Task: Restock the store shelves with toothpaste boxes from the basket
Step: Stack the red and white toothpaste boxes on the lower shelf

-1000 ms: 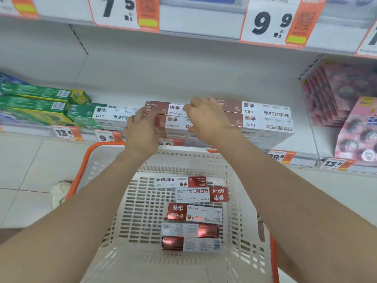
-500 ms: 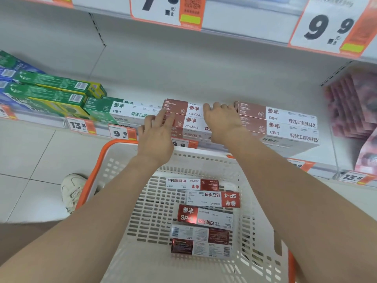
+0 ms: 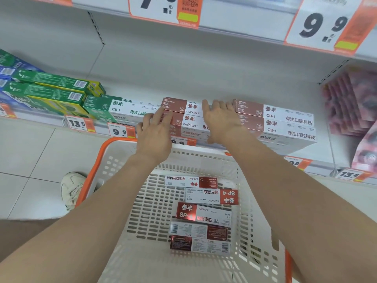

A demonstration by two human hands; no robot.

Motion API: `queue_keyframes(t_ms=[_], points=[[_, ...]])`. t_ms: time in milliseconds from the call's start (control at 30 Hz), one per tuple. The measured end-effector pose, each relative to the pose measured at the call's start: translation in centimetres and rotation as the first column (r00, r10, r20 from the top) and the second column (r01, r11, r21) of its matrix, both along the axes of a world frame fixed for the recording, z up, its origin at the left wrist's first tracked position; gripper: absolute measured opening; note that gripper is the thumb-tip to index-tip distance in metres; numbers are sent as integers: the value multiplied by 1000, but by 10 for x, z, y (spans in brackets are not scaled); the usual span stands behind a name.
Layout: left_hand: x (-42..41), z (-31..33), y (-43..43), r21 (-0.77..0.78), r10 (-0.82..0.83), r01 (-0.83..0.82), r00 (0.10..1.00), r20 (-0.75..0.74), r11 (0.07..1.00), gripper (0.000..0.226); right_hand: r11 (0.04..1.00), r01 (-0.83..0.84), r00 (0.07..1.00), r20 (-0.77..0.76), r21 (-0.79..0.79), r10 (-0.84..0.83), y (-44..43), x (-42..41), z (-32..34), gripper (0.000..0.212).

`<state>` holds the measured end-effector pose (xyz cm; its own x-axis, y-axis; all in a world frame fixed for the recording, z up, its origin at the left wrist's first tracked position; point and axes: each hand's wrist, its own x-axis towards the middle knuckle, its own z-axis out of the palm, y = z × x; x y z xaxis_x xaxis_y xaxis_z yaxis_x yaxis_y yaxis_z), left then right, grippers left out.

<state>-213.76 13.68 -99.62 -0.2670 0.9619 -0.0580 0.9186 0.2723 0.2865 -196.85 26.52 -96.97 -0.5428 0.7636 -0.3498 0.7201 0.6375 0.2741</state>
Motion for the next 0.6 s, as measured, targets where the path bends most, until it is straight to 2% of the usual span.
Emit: queue_keyframes(t_ms=[67, 133, 167, 233, 267, 300, 367, 433, 500, 533, 600], points=[[1, -1, -6, 126, 3, -12, 998, 65, 992, 56, 999, -19, 993, -118, -27, 16, -6, 3, 8, 115], [11, 0, -23, 325, 44, -78, 993, 113, 943, 46, 999, -17, 924, -383, -51, -4, -21, 9, 18, 84], [20, -2, -33, 412, 77, -111, 992, 99, 904, 41, 1000, 1, 840, -543, -29, -16, -34, 14, 21, 63], [46, -7, -56, 498, 104, -119, 993, 58, 859, 29, 994, 95, 601, -799, 45, -21, -68, 27, 18, 31], [60, -12, -65, 492, 59, -74, 997, 46, 868, 24, 990, 128, 513, -858, 67, -8, -87, 36, 13, 26], [71, -19, -73, 456, -15, -4, 999, 37, 890, 20, 988, 131, 486, -874, 80, 6, -106, 46, 4, 23], [89, -35, -85, 324, -144, 125, 989, 35, 938, 15, 993, 93, 539, -842, 68, 7, -136, 69, -15, 22], [96, -52, -96, 135, -190, 177, 977, 92, 975, 20, 998, 51, 664, -745, -37, -62, -151, 90, -32, 28], [100, -67, -105, -102, -186, 201, 972, 146, 974, 29, 978, 17, 856, -502, -210, -122, -154, 114, -45, 28], [100, -74, -110, -212, -180, 211, 971, 155, 954, 31, 963, 4, 915, -387, -268, -112, -154, 126, -51, 25], [101, -84, -116, -379, -145, 212, 969, 198, 901, 32, 933, 28, 968, -222, -358, -114, -154, 148, -61, 26]])
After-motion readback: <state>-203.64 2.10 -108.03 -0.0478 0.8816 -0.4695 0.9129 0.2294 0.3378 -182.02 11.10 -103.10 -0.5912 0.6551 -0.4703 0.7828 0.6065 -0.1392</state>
